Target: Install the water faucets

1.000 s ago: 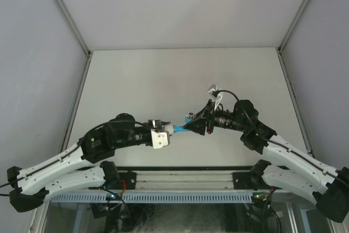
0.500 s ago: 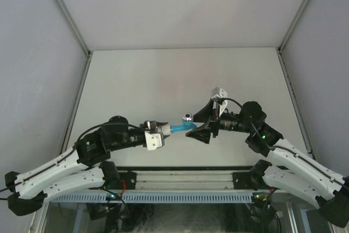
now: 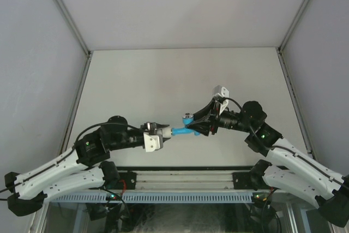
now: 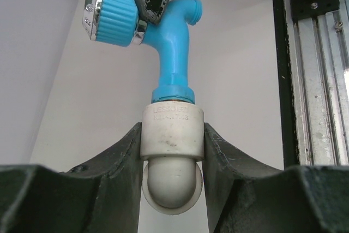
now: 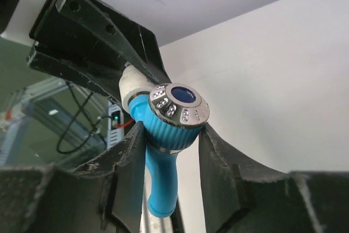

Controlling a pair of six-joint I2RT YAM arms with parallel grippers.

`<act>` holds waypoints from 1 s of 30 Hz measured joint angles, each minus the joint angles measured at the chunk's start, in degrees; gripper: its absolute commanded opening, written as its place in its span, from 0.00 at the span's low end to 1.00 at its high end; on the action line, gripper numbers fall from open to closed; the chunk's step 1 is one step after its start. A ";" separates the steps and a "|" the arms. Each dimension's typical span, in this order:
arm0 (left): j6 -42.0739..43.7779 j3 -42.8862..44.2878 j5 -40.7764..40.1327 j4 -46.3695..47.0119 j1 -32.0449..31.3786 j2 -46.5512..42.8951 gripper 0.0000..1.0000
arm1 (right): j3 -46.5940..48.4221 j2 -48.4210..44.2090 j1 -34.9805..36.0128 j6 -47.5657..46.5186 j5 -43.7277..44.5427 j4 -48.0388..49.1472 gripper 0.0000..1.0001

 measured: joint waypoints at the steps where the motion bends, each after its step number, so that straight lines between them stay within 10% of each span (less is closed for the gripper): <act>1: 0.00 0.02 -0.04 0.04 0.04 0.09 0.00 | 0.00 0.09 -0.24 1.44 -0.07 0.24 0.24; 4: 0.04 0.04 -0.20 0.26 0.07 0.13 0.00 | 0.00 0.90 -1.11 7.50 -0.46 1.18 0.23; 8: 0.09 0.04 -0.61 0.28 0.07 0.07 0.00 | 0.17 2.12 -1.75 15.19 -0.39 -0.11 0.54; 16: 0.11 0.04 -0.85 0.20 0.07 -0.48 0.00 | 2.91 0.26 -2.05 16.83 6.29 -11.37 0.72; 23: 0.11 0.04 -0.81 0.07 0.07 -0.59 0.00 | 2.91 -7.54 -1.97 -1.81 5.20 -11.78 0.75; 30: 0.04 0.04 -0.72 -0.04 0.07 -0.28 0.00 | -0.31 -15.13 9.66 -40.81 6.58 -13.64 0.81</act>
